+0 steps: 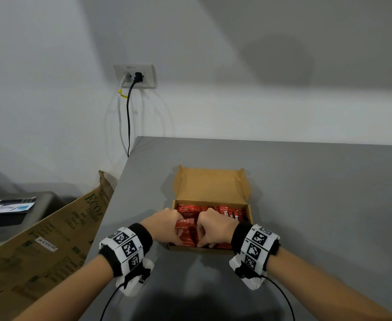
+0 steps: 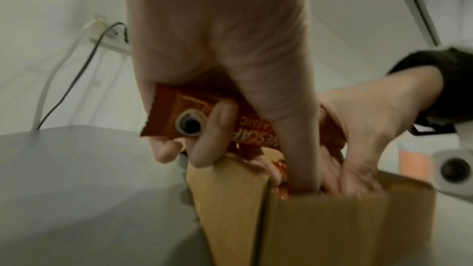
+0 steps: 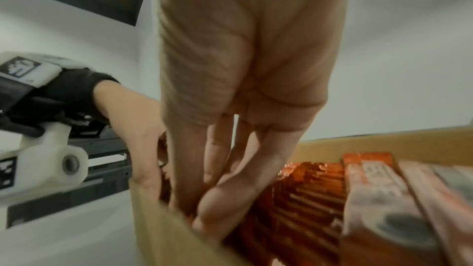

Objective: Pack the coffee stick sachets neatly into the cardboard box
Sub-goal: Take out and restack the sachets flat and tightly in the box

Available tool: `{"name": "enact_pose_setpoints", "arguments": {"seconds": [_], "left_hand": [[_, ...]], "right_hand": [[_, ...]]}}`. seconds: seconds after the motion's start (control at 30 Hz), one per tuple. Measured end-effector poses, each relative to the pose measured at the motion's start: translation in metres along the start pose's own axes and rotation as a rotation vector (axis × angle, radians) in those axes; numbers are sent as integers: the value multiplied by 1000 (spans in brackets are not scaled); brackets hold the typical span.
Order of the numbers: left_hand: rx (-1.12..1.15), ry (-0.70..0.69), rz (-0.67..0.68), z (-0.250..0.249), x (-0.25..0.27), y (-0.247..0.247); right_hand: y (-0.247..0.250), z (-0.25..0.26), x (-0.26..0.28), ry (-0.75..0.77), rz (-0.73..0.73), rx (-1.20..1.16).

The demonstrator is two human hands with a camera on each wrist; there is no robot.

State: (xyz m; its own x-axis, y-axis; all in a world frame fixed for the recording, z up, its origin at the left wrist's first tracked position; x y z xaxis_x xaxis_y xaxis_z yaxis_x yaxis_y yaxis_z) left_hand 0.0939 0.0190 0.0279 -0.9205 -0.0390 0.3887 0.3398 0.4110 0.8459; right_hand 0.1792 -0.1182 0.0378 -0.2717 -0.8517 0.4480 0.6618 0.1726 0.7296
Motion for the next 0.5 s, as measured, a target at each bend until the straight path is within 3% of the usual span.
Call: {"name": "enact_pose_setpoints", "arguments": {"seconds": [0.07, 0.13, 0.2, 0.3, 0.4, 0.5], "left_hand": [[139, -22, 2, 0, 2, 9], [234, -30, -71, 0, 2, 17], [368, -30, -110, -2, -1, 22], [593, -41, -26, -11, -1, 23], [852, -70, 57, -14, 2, 23], [799, -84, 31, -9, 3, 25]], "right_hand": [[8, -4, 3, -29, -34, -74], [17, -9, 5, 0, -189, -118], [24, -11, 7, 99, -376, -173], [27, -4, 11, 283, -527, -183], [31, -6, 13, 290, -502, -136], [36, -19, 12, 197, -405, -127]]}}
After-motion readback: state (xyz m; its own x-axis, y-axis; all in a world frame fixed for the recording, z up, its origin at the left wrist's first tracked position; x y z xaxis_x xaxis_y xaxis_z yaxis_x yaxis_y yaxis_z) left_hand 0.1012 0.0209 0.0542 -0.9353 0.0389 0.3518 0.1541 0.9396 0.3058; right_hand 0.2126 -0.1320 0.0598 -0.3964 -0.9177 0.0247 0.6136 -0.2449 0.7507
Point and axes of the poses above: each hand's wrist, its own x-axis away from the middle knuckle, its own y-axis out of the back of the hand, z = x × y, the point moved 1 cm from there along -x, towards the middle knuckle, and after that the axes turned 1 degree about -z, right-handed, at the moved point
